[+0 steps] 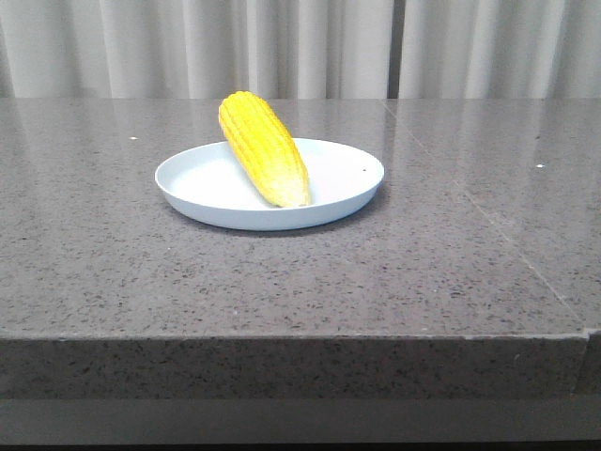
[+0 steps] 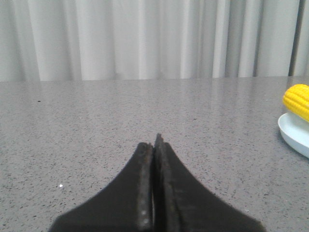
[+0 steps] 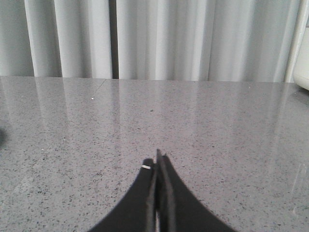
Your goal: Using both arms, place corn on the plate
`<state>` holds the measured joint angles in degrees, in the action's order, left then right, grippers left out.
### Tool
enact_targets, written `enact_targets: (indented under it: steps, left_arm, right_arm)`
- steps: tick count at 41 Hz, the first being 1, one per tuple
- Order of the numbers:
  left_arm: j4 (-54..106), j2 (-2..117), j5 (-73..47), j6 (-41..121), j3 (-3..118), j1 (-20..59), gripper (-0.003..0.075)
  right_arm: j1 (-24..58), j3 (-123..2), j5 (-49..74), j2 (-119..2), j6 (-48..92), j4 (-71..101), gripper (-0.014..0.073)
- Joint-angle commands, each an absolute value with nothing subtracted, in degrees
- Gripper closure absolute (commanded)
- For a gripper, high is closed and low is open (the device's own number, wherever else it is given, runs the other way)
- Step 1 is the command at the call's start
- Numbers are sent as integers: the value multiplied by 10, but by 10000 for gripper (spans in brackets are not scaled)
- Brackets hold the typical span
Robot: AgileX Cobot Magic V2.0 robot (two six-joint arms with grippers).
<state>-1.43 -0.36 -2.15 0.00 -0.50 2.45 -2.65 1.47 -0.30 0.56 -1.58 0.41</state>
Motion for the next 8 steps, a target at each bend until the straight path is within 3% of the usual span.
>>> enact_targets:
  steps: [1, 8]
  left_arm:
    - [-14, -14, 28, 0, -18, 22, 741]
    - [-14, -14, 28, 0, -18, 22, 741]
  right_arm:
    - [-29, 3, -53, 16, -14, 0, 661]
    - [-29, 3, -53, 16, -14, 0, 661]
